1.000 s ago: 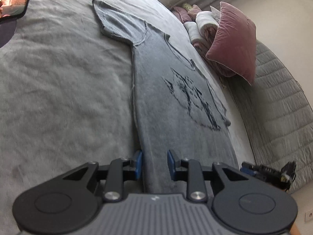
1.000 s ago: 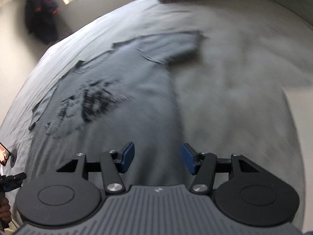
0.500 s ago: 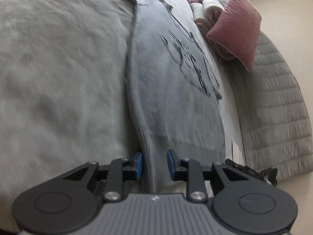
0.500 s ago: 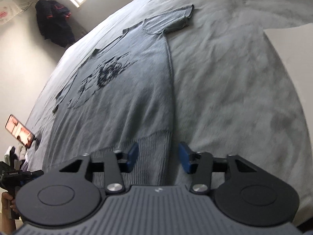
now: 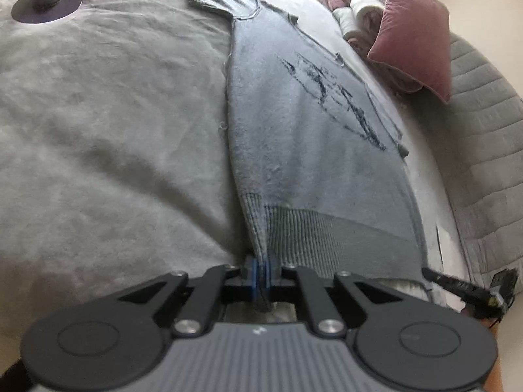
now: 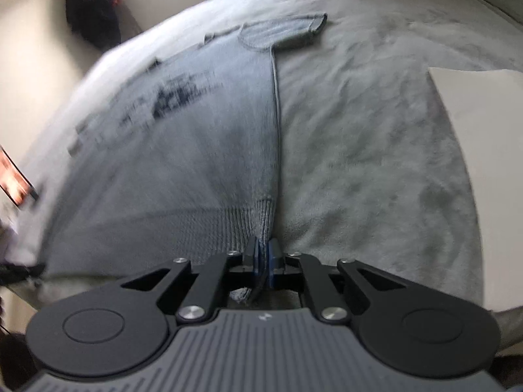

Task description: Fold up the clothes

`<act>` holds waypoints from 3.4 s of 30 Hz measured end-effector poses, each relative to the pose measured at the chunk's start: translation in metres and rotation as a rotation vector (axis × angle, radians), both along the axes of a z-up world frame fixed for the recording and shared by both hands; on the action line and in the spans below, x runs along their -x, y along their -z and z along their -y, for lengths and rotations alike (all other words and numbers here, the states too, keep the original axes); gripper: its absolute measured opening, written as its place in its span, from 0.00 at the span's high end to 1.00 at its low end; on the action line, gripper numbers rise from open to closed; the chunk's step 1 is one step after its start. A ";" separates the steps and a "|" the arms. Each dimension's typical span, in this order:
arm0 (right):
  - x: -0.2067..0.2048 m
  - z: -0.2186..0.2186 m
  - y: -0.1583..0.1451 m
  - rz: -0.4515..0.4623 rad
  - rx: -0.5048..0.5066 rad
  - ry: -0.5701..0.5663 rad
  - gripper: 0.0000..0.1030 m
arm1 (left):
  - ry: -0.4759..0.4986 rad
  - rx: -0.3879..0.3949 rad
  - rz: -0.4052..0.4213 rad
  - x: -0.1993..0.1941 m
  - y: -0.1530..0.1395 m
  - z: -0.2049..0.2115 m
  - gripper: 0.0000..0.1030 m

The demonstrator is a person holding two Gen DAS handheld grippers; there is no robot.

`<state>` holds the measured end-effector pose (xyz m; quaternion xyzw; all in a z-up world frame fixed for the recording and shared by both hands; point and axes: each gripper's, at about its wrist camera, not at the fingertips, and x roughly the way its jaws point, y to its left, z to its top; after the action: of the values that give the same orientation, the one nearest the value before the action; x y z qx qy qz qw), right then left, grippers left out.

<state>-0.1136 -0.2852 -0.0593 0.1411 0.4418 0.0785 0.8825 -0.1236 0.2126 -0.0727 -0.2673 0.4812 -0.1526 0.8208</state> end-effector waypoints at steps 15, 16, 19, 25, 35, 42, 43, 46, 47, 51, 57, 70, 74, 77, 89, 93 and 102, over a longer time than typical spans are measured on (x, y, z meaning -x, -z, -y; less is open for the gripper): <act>-0.034 -0.028 -0.028 0.191 0.177 -0.034 0.47 | -0.095 -0.247 0.238 -0.032 -0.053 0.039 0.34; -0.041 -0.033 -0.029 0.205 0.180 -0.045 0.47 | -0.092 -0.254 0.270 -0.038 -0.058 0.047 0.28; -0.070 -0.057 -0.032 0.234 0.173 -0.080 0.46 | -0.051 -0.275 0.365 -0.062 -0.064 0.077 0.21; -0.129 -0.104 -0.028 0.248 0.161 -0.087 0.40 | -0.013 -0.358 0.428 -0.117 -0.043 0.130 0.14; -0.119 -0.102 0.021 0.300 0.311 -0.111 0.16 | 0.063 -0.481 0.436 -0.112 -0.002 0.135 0.04; -0.085 -0.086 0.019 0.294 0.287 -0.101 0.12 | 0.091 -0.515 0.443 -0.077 -0.001 0.131 0.04; -0.080 -0.085 0.019 0.293 0.289 -0.101 0.12 | 0.093 -0.513 0.445 -0.071 -0.001 0.130 0.03; -0.067 -0.076 0.020 0.292 0.265 -0.099 0.11 | 0.108 -0.512 0.449 -0.055 0.000 0.127 0.03; -0.063 -0.073 0.021 0.292 0.258 -0.100 0.11 | 0.114 -0.511 0.448 -0.050 -0.001 0.125 0.03; -0.047 -0.067 0.018 0.287 0.272 -0.122 0.11 | 0.170 -0.548 0.439 -0.030 -0.005 0.125 0.02; -0.036 -0.056 0.009 0.274 0.300 -0.189 0.11 | 0.238 -0.514 0.347 -0.027 -0.027 0.120 0.02; -0.128 -0.014 -0.020 0.282 0.175 0.055 0.10 | 0.087 -0.402 0.384 -0.118 -0.066 0.145 0.02; -0.163 0.000 -0.014 0.277 0.103 0.122 0.10 | 0.066 -0.403 0.388 -0.153 -0.064 0.163 0.02; -0.188 0.007 -0.013 0.271 0.074 0.168 0.10 | 0.050 -0.387 0.374 -0.179 -0.058 0.177 0.02; -0.263 0.041 -0.005 0.186 0.029 0.394 0.19 | 0.021 -0.341 0.464 -0.274 -0.039 0.246 0.03; -0.275 0.043 0.002 0.205 0.066 0.443 0.30 | -0.039 -0.359 0.476 -0.296 -0.026 0.249 0.06; -0.277 0.042 0.007 0.280 -0.009 0.384 0.90 | -0.100 -0.225 0.446 -0.296 -0.008 0.221 0.17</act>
<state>0.1638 -0.3274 -0.0661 0.2140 0.2800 -0.0699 0.9332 0.1723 -0.0083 -0.0646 -0.1573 0.2883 -0.1126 0.9378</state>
